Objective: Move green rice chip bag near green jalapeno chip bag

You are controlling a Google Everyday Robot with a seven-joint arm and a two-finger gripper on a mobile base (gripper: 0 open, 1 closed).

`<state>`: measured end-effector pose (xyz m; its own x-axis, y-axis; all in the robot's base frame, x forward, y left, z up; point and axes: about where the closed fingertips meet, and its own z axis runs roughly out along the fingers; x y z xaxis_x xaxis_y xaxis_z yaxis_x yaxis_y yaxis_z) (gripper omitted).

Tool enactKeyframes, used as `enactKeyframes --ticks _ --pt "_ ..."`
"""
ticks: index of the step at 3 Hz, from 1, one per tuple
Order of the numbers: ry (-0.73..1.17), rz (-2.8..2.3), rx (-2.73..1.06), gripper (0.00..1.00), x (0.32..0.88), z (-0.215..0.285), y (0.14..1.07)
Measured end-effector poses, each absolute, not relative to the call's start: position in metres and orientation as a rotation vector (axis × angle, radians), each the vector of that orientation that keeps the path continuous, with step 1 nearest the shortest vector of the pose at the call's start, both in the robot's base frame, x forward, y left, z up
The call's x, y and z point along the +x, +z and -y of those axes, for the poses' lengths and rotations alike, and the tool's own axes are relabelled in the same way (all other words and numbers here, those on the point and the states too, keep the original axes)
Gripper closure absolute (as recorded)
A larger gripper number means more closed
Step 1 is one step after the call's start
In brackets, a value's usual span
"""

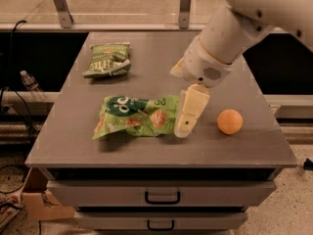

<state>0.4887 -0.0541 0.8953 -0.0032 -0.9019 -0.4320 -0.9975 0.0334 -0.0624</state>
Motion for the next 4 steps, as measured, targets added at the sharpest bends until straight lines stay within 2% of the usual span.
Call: enactKeyframes --ticks 2,3,4 --pt "0.349 -1.869 -2.111 0.0 0.499 -0.005 0.874" --pt "0.343 -1.863 -2.154 0.17 0.505 -0.018 0.865" --pt "0.347 -1.875 -2.169 0.4 0.509 -0.024 0.86"
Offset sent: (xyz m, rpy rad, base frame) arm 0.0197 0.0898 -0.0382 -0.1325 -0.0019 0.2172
